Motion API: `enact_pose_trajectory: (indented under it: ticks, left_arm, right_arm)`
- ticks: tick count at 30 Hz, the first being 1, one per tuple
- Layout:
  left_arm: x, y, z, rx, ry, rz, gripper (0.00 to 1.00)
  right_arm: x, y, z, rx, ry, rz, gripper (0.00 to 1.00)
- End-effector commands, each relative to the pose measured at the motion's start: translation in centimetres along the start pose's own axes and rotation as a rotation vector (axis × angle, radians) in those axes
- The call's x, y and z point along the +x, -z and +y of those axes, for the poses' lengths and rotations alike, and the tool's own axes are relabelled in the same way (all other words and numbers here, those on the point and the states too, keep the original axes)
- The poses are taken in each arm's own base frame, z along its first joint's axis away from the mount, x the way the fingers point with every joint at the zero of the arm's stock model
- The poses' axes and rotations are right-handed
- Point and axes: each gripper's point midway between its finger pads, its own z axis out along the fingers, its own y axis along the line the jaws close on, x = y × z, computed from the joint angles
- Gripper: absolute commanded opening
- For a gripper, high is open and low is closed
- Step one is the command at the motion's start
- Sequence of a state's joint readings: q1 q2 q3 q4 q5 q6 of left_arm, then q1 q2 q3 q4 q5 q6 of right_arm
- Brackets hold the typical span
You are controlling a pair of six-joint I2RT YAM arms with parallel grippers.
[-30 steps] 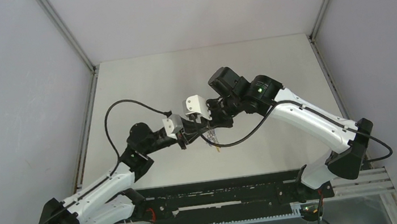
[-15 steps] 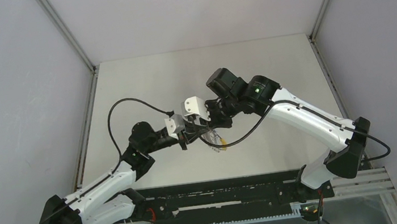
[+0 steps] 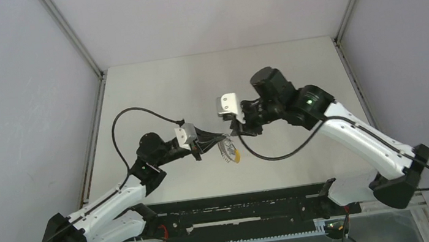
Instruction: Put the keys on the keyring
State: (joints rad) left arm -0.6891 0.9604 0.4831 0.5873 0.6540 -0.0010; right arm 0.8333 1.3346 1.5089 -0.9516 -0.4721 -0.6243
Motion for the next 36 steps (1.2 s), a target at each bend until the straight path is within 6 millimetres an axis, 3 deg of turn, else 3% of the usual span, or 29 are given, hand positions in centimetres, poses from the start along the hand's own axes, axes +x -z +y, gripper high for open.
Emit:
enact_pose_trajectory:
  ticks: [1,5,13,36]
  left_arm:
    - [-4.1,0.4,0.6,-0.043,-0.072,-0.139,0.0]
    - [-4.6,0.5,0.5,-0.04,-0.066,-0.169,0.0]
    - [-5.2,0.6,0.0,-0.02,-0.068,-0.193,0.0]
    - [-6.3,0.8,-0.6,0.003,-0.076,-0.228,0.01]
  right_arm:
    - [-3.7,3.3,-0.3,0.054,0.007,-0.276,0.25]
    - [-3.9,4.5,-0.3,0.045,-0.033,-0.405,0.27]
    - [-4.3,3.6,-0.4,-0.019,-0.067,-0.466,0.27]
    - [-3.4,1.2,-0.5,-0.113,-0.116,-0.445,0.19]
